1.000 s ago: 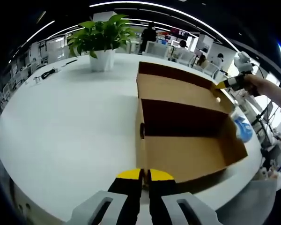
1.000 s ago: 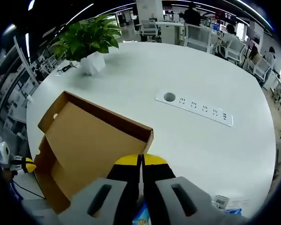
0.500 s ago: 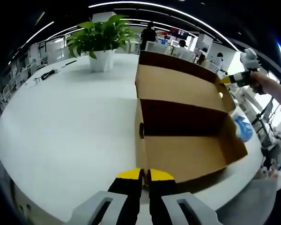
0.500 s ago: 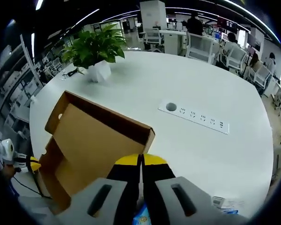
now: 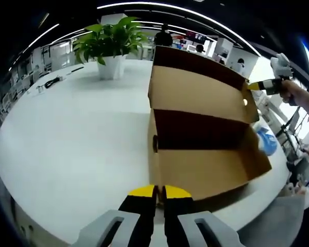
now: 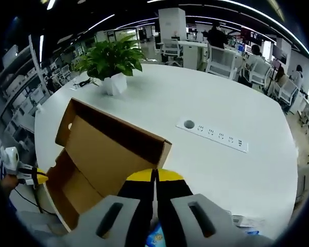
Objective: Operate the shoe box by opening the lid, removing the specified soft item, and placing it in the target area until the item is outside and the box remains undamaged.
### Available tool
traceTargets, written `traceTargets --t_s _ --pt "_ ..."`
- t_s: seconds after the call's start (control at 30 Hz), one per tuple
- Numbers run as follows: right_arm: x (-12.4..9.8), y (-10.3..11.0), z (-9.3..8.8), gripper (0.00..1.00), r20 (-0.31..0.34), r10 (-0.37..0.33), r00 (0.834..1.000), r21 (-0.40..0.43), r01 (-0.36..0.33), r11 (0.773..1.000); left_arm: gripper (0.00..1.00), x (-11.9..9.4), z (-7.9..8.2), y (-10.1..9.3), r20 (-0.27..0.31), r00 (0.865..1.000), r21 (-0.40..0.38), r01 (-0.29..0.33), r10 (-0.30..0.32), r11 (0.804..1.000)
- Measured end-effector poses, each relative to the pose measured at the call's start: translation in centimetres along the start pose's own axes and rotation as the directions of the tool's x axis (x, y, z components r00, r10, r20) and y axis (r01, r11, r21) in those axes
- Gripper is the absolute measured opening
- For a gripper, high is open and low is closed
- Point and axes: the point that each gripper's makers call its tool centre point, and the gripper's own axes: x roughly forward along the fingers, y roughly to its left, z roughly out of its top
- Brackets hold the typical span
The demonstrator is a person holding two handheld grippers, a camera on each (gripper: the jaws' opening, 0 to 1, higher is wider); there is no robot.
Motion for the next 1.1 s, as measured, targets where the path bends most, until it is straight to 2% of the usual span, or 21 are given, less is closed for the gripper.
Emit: traceTargets --t_s 1.1 --pt "-4.7 2.8 -1.3 0.00 0.116 0.002 0.993 -0.034 0.002 0.999 0.04 0.1 0.0 0.1 0.006 1.000 0.028 0.012 -0.012 1.000"
